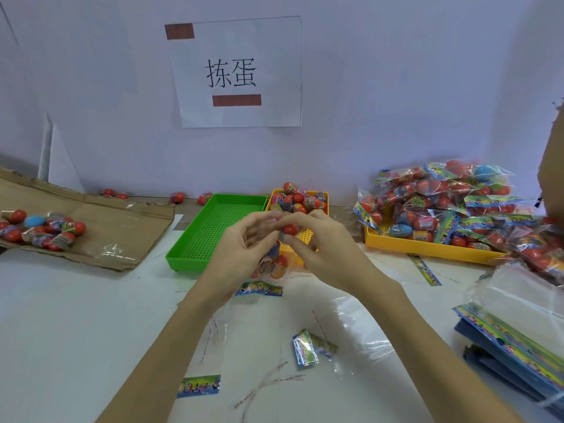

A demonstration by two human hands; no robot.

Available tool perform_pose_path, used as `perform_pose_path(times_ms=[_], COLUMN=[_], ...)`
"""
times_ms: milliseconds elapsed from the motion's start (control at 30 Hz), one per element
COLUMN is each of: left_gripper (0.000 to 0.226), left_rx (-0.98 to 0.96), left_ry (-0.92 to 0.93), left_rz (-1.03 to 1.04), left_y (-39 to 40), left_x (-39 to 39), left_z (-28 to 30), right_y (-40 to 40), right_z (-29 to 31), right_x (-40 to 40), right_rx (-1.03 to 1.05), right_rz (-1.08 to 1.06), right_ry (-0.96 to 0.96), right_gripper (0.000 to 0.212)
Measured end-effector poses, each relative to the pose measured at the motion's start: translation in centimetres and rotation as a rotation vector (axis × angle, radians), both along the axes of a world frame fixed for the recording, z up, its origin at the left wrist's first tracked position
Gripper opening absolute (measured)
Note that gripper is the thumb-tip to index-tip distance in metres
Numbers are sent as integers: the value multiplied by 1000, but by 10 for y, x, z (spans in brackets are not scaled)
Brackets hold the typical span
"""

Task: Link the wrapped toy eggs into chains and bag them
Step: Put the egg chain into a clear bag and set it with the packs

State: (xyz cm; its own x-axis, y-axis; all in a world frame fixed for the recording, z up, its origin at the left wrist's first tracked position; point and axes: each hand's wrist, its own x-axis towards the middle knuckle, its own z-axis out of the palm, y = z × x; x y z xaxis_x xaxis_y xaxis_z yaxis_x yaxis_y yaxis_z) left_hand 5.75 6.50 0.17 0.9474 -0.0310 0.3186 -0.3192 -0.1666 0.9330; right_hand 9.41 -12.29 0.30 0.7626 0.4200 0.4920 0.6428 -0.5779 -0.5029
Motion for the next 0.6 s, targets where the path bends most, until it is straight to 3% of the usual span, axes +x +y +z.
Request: perform_pose_path(times_ms=[300, 600], left_gripper=[30, 35], left_rx=[32, 152], left_ry=[-28, -23], left_rz=[15, -60], left_y=[0, 0], left_x=[3, 0], left_z=[-4, -1], right_y=[3, 5], right_z=[-4, -7], right_x=[-1, 1], right_rx=[-85, -54], right_rz=[-37, -29], right_ry=[-36, 70], right_gripper=[24, 27])
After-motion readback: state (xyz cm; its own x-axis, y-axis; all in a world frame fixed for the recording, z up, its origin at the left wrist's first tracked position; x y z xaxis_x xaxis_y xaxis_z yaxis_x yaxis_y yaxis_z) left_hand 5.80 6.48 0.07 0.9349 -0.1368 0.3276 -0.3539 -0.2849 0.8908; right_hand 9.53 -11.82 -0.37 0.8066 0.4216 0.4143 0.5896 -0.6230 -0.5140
